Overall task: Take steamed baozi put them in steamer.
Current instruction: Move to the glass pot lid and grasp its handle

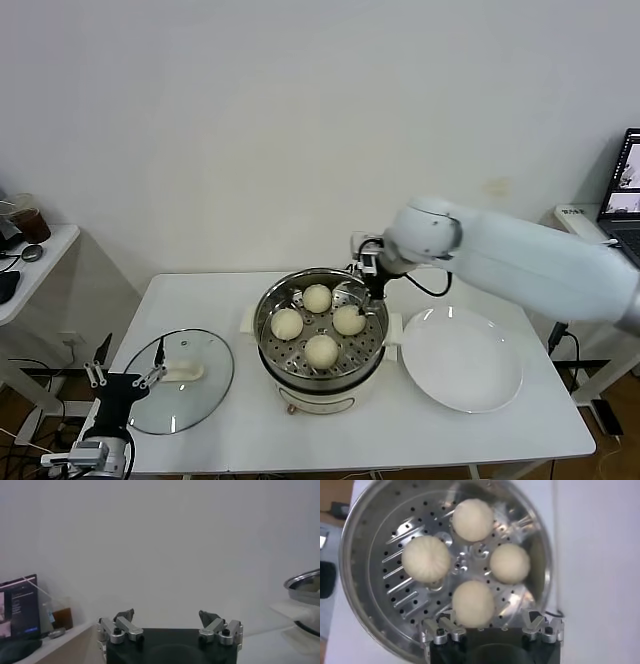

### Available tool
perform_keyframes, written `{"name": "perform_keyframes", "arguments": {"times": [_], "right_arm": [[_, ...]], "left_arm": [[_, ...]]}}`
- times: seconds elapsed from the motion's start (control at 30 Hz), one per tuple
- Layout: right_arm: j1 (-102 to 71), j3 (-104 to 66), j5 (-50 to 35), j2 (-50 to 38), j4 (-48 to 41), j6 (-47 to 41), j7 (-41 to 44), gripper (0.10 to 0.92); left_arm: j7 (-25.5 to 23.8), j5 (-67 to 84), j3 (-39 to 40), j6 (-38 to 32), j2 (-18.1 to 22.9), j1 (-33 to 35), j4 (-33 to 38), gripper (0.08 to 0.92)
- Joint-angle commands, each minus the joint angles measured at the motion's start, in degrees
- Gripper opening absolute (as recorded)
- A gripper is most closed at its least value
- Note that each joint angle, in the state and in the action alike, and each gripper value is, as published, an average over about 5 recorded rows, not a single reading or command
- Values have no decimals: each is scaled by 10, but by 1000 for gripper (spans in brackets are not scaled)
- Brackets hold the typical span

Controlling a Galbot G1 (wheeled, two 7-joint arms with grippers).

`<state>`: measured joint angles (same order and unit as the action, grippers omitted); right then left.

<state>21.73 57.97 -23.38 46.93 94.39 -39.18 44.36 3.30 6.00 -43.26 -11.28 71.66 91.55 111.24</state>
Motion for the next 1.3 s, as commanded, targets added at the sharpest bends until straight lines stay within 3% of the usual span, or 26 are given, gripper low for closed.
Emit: {"name": "perform_keyframes", "arguments": {"times": [0.03,0.17,0.3,0.43,0.6,0.8,0.97,1.3], "right_arm": [[-426,-369,-47,-197,150,193,-303,823],[-705,-589,44,-176,154,299,-342,823],[-900,-766,168,-56,141,412,-351,823],[-987,-879,290,94,125,519,-336,823],[-1030,-993,357,276,129,616,-316,823],[-1091,-1059,286,381,167,570,-325,823],[-1146,-1087,213,375,182,470,-333,823],[-1177,-1097,166,371,202,412,-337,823]], "left_arm": [[4,-4,3,3,0,1,2,823],[11,-4,5,5,5,-1,5,823],[18,-10,16,7,11,0,8,823],[46,-27,31,27,20,0,19,823],[86,-119,42,52,23,-2,16,823],[103,-278,26,41,12,-17,-31,823],[121,-462,-3,-7,-12,-10,-74,823],[198,-802,-33,-82,-47,1,-190,823]]}}
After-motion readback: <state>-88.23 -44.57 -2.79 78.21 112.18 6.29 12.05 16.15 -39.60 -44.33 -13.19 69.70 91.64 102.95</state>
